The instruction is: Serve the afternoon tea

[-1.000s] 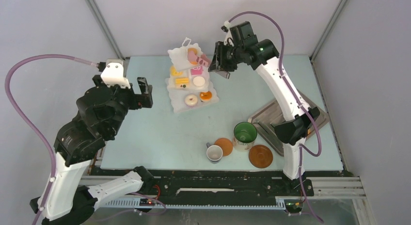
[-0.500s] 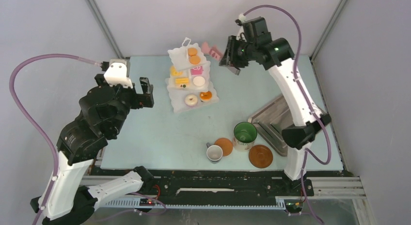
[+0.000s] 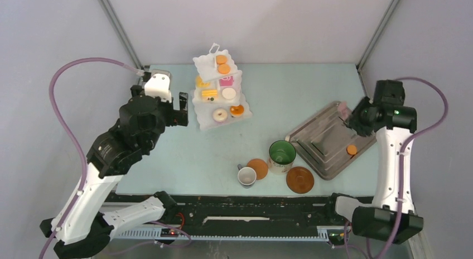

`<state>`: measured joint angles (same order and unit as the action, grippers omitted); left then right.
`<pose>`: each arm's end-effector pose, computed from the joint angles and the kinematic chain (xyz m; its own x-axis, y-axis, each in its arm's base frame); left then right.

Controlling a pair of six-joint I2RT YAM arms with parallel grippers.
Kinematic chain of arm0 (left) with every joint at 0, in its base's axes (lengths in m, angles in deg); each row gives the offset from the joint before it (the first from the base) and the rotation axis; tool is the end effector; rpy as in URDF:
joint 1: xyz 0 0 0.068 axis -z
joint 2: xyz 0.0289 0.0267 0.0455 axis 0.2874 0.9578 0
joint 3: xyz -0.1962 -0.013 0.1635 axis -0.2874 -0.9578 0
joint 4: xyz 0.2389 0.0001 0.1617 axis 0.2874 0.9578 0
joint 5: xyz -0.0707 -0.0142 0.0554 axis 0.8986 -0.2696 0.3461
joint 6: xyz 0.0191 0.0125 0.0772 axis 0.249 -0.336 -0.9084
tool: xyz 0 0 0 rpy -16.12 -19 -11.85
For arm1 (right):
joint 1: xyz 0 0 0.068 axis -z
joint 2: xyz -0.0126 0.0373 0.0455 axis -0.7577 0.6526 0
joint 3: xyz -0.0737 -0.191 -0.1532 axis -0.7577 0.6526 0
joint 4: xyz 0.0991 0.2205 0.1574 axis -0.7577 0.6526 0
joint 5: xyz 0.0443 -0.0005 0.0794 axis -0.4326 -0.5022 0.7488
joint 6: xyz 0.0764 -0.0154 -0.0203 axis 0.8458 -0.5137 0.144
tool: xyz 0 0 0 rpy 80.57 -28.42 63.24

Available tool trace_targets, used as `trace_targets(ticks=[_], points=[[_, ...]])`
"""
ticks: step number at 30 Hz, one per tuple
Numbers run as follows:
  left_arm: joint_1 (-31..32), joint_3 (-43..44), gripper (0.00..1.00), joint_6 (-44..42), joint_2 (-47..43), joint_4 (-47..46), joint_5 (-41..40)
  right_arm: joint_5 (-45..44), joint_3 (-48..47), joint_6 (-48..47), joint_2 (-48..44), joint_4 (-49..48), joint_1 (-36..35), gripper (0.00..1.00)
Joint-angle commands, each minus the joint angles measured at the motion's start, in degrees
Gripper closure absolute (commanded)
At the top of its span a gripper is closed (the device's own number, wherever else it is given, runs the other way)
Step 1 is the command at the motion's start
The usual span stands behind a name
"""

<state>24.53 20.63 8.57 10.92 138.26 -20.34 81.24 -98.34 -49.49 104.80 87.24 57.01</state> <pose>0.1711 -0.0973 0.4658 -0.2445 0.1414 -0.9593 0.1172 0.9864 0.1155 0.2554 -0.0301 0.3561 -0.6435 0.5669 -0.5143 0.4555 0.8236 0.3379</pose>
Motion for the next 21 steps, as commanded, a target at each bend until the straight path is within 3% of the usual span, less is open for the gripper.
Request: trace_targets(ticks=[1,8,21], points=[[0.14,-0.61,0.02,-1.78,0.06,-3.44,0.89,1.58,5.99,-2.55,0.55,4.97,10.90,0.62],[-0.13,-1.08,0.02,-3.06,0.03,-3.88,-0.48,1.89,13.11,-5.18,4.43,4.62,19.95,0.61],[-0.54,-2.49,0.02,-2.90,0.06,-4.70,0.39,0.81,14.96,-8.12,9.96,1.22,19.90,0.62]])
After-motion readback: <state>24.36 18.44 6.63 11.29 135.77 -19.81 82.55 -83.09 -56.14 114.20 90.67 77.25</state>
